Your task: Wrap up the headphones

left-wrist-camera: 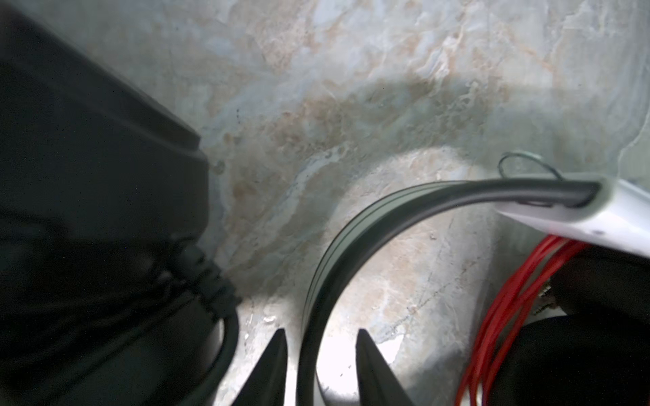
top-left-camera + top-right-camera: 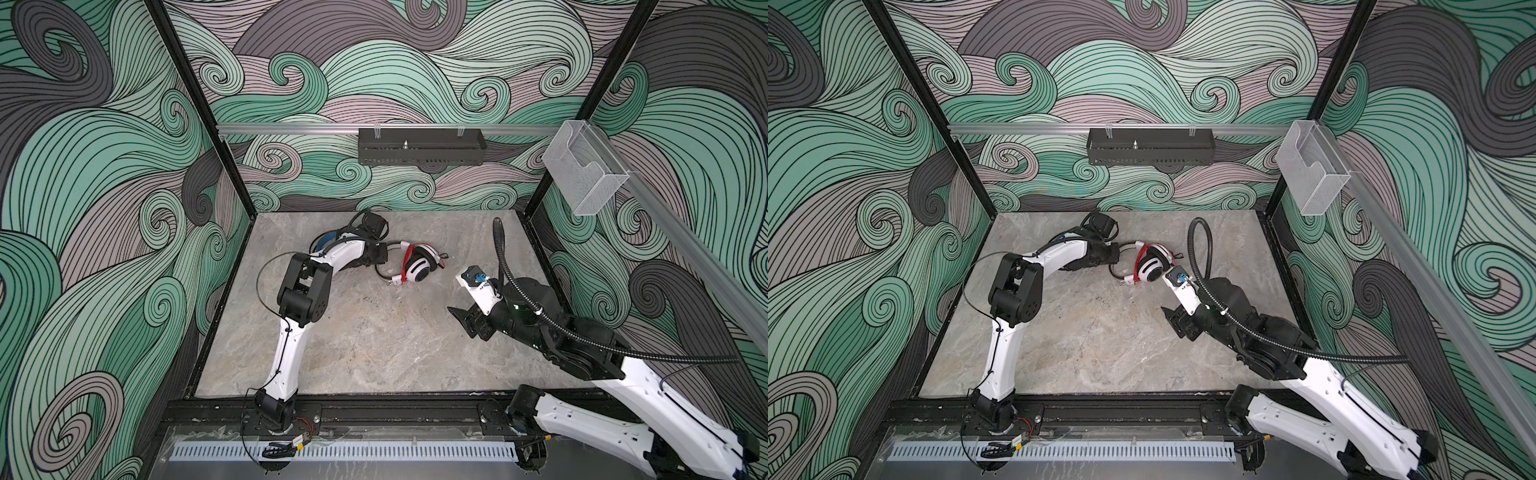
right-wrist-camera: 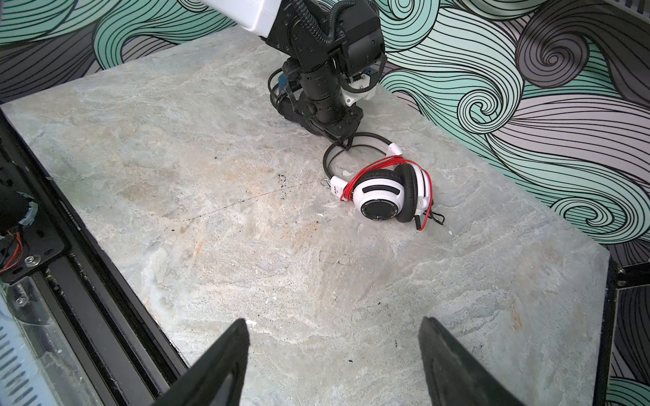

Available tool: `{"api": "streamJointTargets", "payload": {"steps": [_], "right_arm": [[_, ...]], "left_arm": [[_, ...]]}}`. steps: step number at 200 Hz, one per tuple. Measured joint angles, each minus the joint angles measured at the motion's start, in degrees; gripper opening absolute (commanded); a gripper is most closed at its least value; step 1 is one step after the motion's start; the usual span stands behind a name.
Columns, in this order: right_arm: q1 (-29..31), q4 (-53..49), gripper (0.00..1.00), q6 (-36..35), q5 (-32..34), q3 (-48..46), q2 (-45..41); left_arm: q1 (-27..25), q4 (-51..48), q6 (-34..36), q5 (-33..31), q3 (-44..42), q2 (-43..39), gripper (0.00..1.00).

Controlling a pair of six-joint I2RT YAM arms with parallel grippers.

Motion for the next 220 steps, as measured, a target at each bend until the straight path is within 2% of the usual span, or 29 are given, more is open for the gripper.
{"api": "streamJointTargets", "payload": {"steps": [45, 54, 81, 105, 130, 148, 160, 189, 220], "right_arm": [[-0.98, 1.55, 0.79, -0.22, 0.22, 0.00, 0.02], [-1.16, 2.14, 0.81, -0.04, 0.52, -0.11, 0.00], [-1.55, 4.22, 0.99, 1.25, 2.64, -1.31, -0.04], [-2.03, 6.16, 0.99, 2.73, 6.29, -4.13, -0.35], [-3.56, 8.20, 0.99, 4.48, 11.28, -8.33, -1.49], [-5.51, 10.88, 0.99, 6.58, 15.32, -12.52, -3.30], [-7.56, 13.09, 0.99, 8.46, 17.40, -15.89, -4.74], [-13.11, 19.41, 0.99, 14.73, 23.74, -25.38, -7.17], [-19.54, 30.36, 0.99, 14.56, 27.10, -37.16, -7.67]], "left_arm": [[-0.15, -0.68, 2.36, 0.70, 0.00, -1.22, 0.63], [-0.17, -1.09, 3.17, 0.85, 0.00, -2.40, 0.65], [-0.66, -2.89, 5.27, 1.29, -0.22, -8.52, 0.70], [-2.19, -2.95, 6.45, 1.53, -4.52, -18.18, 0.72], [-5.88, -2.03, 7.02, 1.60, -15.61, -33.09, 0.78], [-7.96, -1.29, 7.04, 2.03, -27.02, -45.53, 0.94], [-7.91, -0.85, 6.86, 0.66, -35.52, -54.12, 0.99], [-6.58, -2.25, 5.51, -9.03, -53.05, -71.63, 0.99], [-2.60, -3.43, 5.51, -21.16, -63.04, -81.05, 0.99]]}}
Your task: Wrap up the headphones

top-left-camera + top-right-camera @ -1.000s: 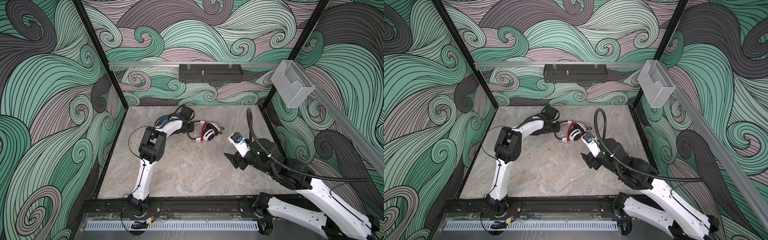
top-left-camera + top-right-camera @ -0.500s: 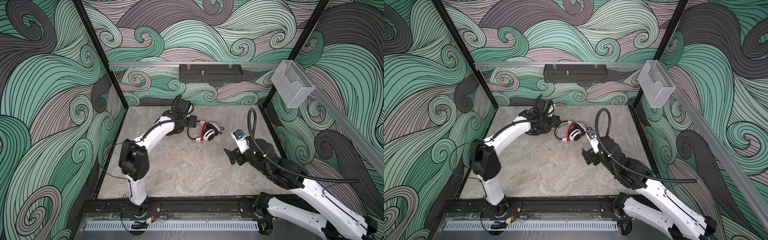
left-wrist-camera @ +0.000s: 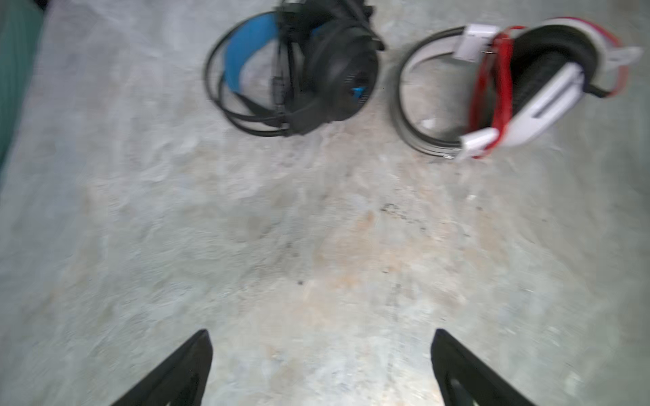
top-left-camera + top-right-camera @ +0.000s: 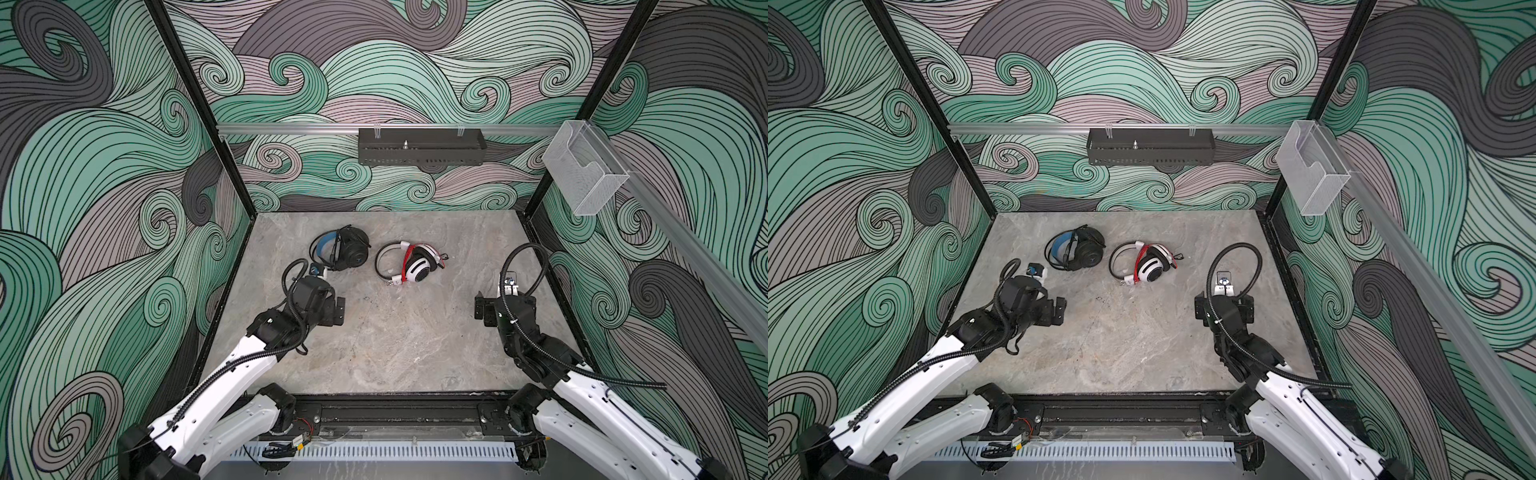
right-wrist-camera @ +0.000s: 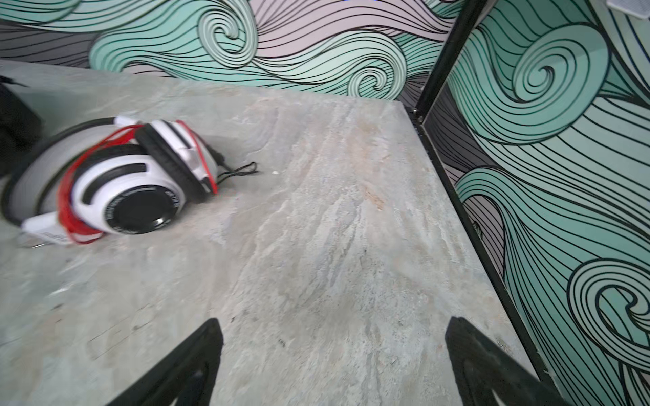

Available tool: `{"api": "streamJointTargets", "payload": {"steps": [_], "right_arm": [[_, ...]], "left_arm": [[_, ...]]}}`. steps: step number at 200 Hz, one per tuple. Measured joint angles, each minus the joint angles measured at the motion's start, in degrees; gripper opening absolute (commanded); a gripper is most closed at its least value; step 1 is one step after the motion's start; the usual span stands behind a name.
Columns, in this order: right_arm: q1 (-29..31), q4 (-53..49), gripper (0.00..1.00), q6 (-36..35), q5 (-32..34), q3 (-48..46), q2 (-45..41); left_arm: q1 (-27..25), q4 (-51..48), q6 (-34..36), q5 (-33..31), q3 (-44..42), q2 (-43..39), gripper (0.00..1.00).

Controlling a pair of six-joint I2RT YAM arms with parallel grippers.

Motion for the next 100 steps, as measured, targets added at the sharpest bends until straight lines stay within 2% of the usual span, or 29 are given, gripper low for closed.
{"api": "streamJointTargets", "payload": {"steps": [18, 46, 71, 100], "right_arm": [[-5.49, 6.45, 0.99, -2.23, -1.14, -3.87, 2.49], [-14.56, 15.32, 0.99, -4.37, -5.79, -4.46, 10.47], [-20.39, 22.08, 0.99, -4.83, -11.50, -4.50, 18.08], [-23.04, 28.50, 0.99, -6.03, -17.33, -4.46, 25.75]], "left_arm": [[3.98, 3.06, 0.76, -4.96, -3.93, -1.14, 0.99], [7.69, 14.40, 3.78, -9.62, -12.55, -0.04, 0.99], [11.72, 22.86, 7.89, -10.49, -14.82, 5.66, 0.99], [19.45, 35.15, 10.27, -10.05, -14.75, 15.19, 0.99]]}}
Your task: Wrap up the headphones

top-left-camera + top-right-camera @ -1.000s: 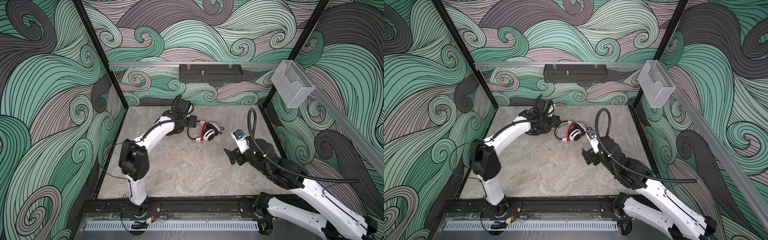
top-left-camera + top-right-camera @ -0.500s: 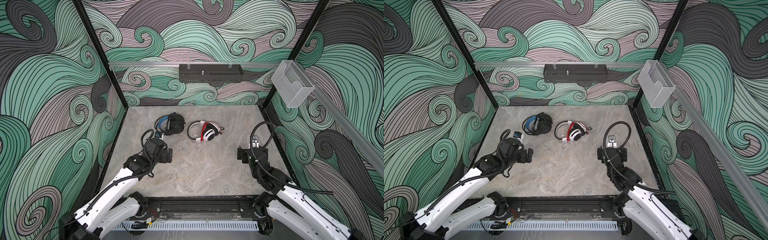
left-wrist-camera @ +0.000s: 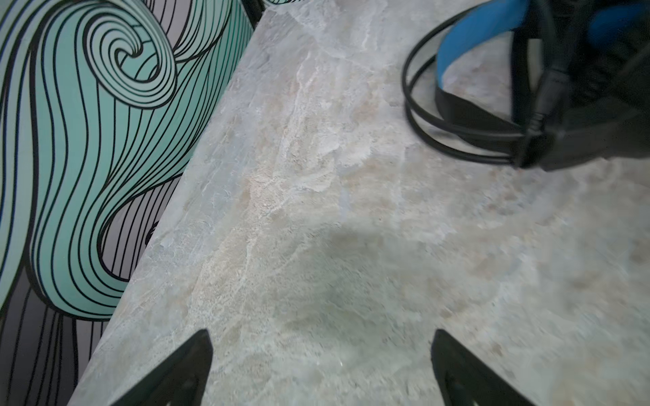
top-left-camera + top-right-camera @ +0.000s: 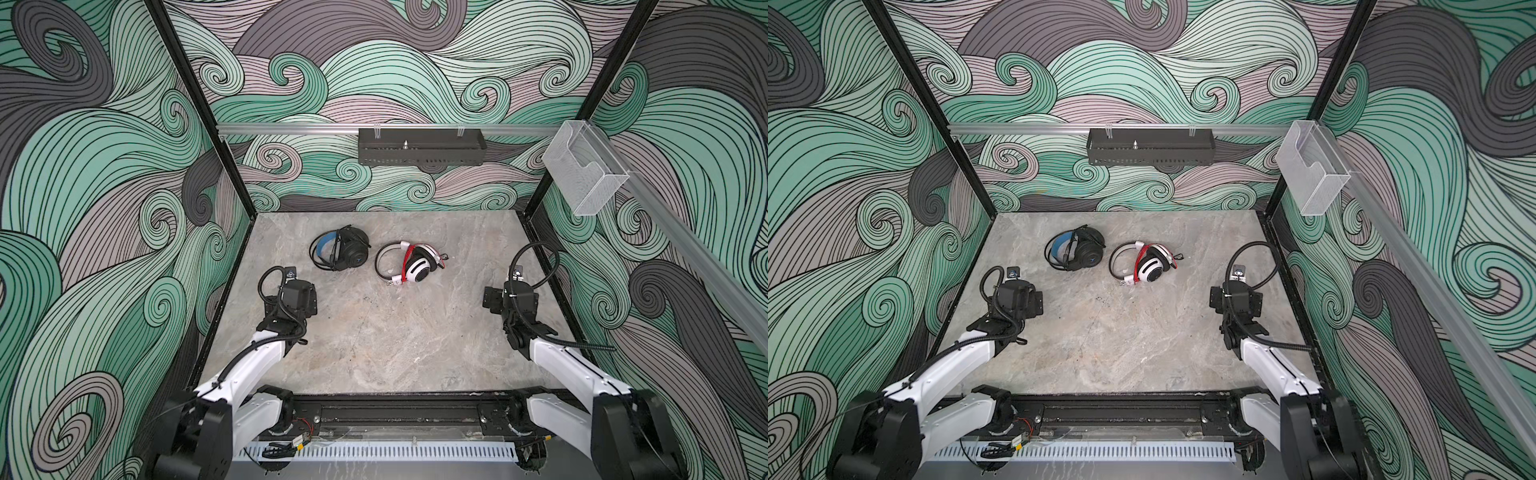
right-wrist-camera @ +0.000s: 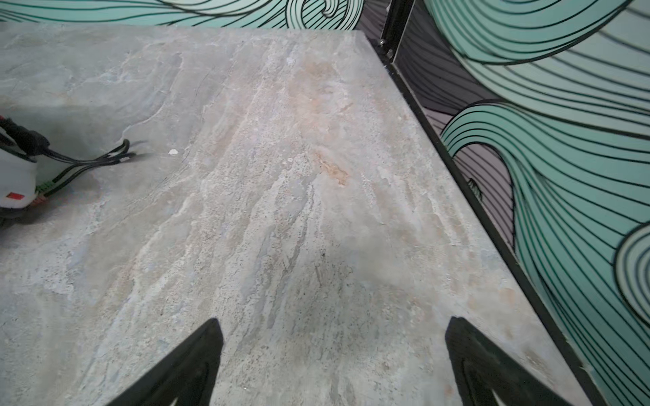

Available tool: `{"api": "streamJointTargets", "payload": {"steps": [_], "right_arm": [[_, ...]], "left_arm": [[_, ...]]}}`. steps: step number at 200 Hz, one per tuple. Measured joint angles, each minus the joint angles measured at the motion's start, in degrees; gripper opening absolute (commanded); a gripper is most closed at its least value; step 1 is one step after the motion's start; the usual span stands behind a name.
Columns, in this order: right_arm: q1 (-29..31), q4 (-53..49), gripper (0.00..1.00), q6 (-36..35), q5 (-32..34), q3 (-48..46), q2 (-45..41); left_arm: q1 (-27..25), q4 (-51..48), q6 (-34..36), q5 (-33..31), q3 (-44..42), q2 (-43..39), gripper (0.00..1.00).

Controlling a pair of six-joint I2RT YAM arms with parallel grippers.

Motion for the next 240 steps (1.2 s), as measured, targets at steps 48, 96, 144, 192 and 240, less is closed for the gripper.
{"api": "streamJointTargets", "payload": {"steps": [48, 96, 144, 192, 240], "right_arm": [[-1.86, 12.28, 0.99, -2.34, -8.15, 0.04, 9.75], [-3.65, 23.10, 0.99, -4.85, -14.32, 2.45, 18.62], [-6.23, 30.71, 0.99, -4.83, -17.66, 0.72, 23.41], [-6.23, 33.55, 0.99, -4.85, -19.23, 0.68, 23.34], [-6.23, 34.01, 0.99, -4.87, -19.89, 0.68, 23.34]], "left_arm": [[5.38, 20.61, 0.76, 0.46, -4.52, 8.20, 0.99], [7.21, 35.87, 2.89, 4.98, -4.37, 18.53, 0.99], [8.41, 39.85, 3.87, 8.59, -3.69, 23.23, 0.98], [8.76, 39.93, 3.85, 9.66, -2.69, 23.21, 0.99], [8.76, 39.93, 3.85, 10.03, -2.69, 23.21, 0.99]]}}
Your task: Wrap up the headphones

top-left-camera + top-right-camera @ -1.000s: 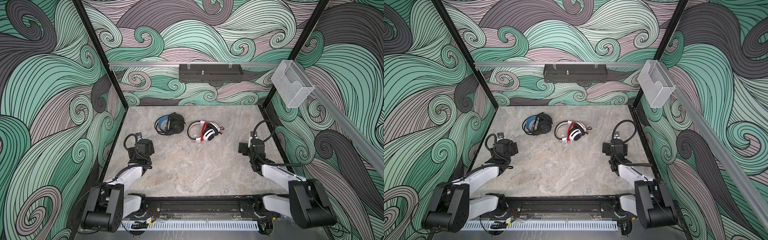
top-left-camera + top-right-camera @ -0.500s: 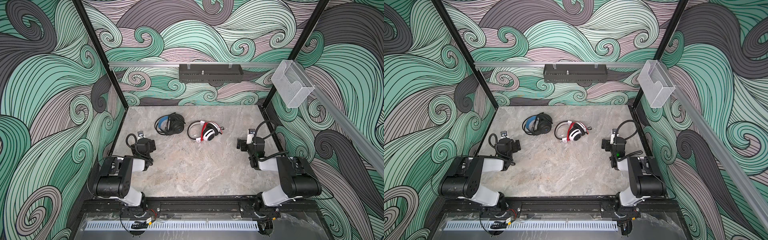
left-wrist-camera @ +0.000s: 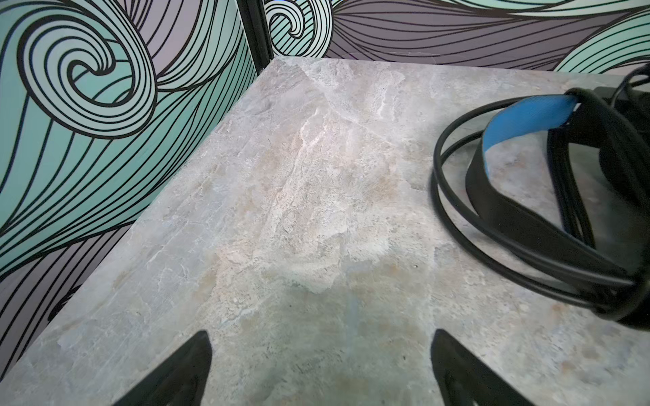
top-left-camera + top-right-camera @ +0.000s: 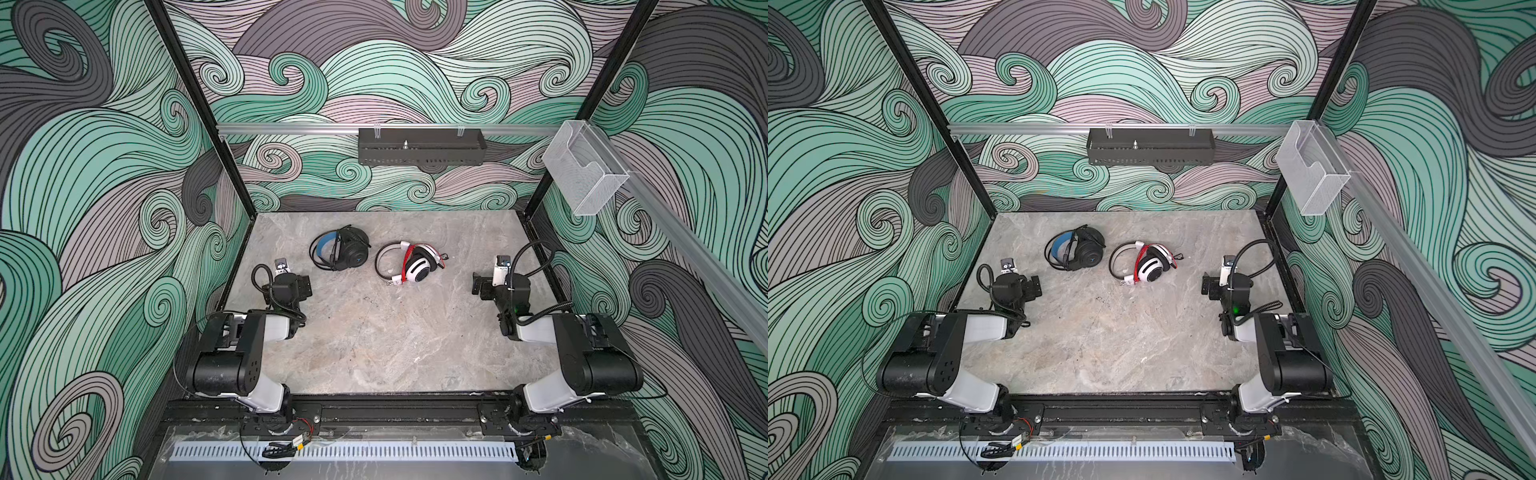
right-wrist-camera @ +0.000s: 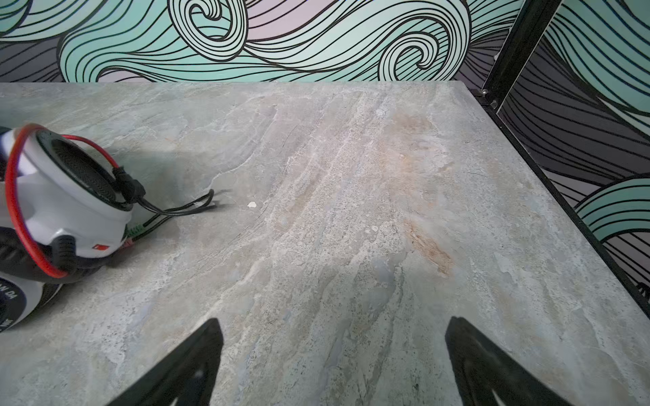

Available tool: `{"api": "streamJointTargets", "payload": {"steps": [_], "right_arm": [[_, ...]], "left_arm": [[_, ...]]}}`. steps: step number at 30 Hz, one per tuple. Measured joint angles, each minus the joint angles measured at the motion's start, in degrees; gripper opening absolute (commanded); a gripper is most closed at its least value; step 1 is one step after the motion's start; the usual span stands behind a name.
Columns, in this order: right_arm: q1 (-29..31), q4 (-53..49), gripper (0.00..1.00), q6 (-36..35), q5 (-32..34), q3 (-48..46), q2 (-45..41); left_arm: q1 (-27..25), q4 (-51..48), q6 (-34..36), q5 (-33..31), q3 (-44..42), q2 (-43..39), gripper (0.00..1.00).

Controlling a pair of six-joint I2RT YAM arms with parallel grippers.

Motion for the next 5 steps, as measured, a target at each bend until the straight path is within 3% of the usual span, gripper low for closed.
{"api": "streamJointTargets", "payload": {"steps": [5], "right_arm": [[0.00, 0.02, 0.99, 0.00, -0.09, 0.00, 0.00]], "left_arm": [[0.00, 0.00, 0.00, 0.11, 0.00, 0.00, 0.99]]}}
